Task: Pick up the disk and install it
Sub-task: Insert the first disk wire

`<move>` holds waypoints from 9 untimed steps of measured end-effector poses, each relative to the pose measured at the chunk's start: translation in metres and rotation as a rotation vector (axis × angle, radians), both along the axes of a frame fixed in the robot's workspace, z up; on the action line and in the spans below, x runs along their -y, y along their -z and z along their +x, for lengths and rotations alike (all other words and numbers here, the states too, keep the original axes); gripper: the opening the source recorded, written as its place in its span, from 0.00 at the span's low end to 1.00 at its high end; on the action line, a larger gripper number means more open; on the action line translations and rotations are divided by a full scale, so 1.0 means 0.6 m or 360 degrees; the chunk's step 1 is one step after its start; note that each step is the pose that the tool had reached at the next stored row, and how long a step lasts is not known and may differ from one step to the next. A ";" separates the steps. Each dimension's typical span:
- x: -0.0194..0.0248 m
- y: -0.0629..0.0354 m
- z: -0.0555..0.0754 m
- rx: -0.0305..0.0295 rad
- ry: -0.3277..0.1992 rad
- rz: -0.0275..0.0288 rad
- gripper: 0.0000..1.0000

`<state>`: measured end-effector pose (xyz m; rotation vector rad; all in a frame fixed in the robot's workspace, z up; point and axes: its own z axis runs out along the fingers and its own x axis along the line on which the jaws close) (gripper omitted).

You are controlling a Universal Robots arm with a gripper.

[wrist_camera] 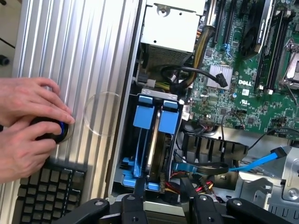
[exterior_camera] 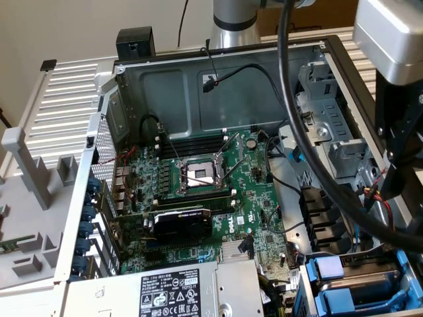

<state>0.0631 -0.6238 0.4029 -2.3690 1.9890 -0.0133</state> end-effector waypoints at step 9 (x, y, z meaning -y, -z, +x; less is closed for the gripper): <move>0.0278 0.017 0.007 0.00000 -0.0002 0.00515 0.43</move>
